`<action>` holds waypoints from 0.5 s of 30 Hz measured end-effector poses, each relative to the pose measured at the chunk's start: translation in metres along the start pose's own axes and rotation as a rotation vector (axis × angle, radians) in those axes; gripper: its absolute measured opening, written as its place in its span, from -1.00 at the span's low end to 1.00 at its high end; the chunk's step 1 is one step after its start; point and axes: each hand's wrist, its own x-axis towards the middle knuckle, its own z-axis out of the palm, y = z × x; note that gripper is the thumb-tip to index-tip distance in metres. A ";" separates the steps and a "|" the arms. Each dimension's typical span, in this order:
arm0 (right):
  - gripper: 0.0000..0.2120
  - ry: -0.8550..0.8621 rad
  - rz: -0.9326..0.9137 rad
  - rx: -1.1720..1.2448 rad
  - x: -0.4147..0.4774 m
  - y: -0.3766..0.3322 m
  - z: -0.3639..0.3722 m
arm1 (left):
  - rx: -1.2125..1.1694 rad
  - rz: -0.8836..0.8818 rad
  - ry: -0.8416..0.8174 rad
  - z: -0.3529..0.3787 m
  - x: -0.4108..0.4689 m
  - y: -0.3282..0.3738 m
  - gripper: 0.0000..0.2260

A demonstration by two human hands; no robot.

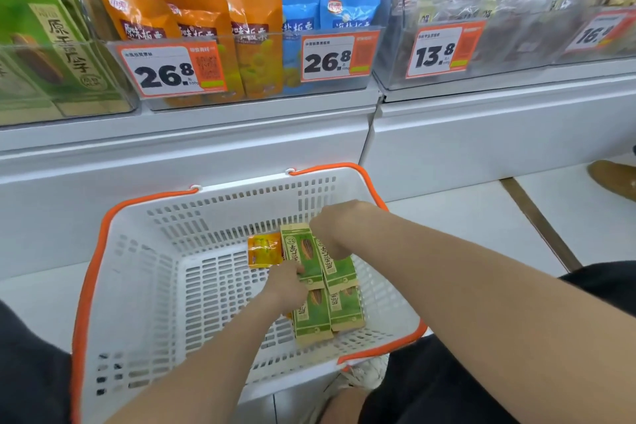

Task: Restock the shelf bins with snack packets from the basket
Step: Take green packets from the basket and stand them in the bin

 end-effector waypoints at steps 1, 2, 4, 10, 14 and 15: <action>-0.77 0.010 -0.001 -0.007 0.002 0.001 0.000 | -0.043 -0.013 0.042 0.000 0.001 0.001 -0.55; -0.78 0.022 0.000 -0.016 0.004 0.003 0.000 | -0.084 -0.024 0.087 -0.001 0.001 0.002 -0.59; -0.78 0.044 0.005 -0.020 0.007 0.005 -0.002 | -0.183 -0.018 0.177 -0.004 -0.001 0.005 -0.69; -0.94 0.079 -0.011 -0.016 0.013 0.007 -0.008 | -0.238 0.025 0.298 -0.010 -0.007 0.014 -0.72; -0.91 0.085 -0.003 -0.051 0.013 0.005 -0.012 | -0.207 0.037 0.349 -0.025 -0.015 0.020 -0.68; -0.83 0.092 -0.001 -0.053 0.014 0.004 -0.014 | -0.194 0.044 0.389 -0.033 -0.019 0.019 -0.71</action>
